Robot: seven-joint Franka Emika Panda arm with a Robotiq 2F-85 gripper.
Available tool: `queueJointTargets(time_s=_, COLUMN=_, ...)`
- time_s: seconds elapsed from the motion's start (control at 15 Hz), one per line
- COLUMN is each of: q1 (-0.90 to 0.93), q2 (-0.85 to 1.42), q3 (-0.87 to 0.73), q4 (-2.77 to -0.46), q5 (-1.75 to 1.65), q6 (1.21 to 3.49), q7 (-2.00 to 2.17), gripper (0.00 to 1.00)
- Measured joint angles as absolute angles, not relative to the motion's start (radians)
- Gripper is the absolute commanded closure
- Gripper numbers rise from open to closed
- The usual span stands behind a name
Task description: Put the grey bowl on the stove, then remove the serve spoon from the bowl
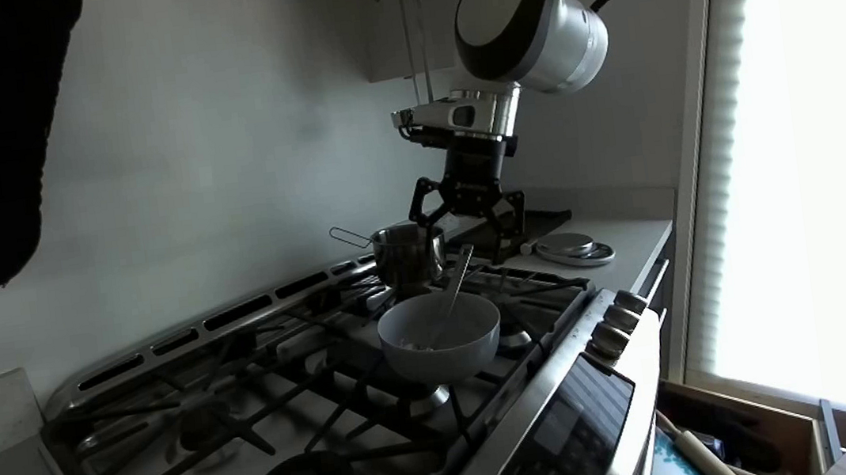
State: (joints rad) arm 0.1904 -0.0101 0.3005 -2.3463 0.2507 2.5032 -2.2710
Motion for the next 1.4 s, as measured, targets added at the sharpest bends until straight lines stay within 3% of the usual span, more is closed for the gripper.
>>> queueJointTargets(time_s=0.53, q1=0.207, q2=0.107, q3=0.295, q4=-2.328, q5=-0.085, q6=2.548, q7=-2.082, gripper=0.00)
queueJointTargets(time_s=1.0, q1=0.225, q2=0.208, q3=0.294, q4=-2.275, q5=-0.185, q6=2.594, q7=-2.024, gripper=0.00)
queueJointTargets(time_s=1.13, q1=0.226, q2=0.230, q3=0.294, q4=-2.259, q5=-0.217, q6=2.602, q7=-2.006, gripper=0.06)
queueJointTargets(time_s=1.4, q1=0.228, q2=0.269, q3=0.287, q4=-2.235, q5=-0.270, q6=2.618, q7=-1.978, gripper=0.47)
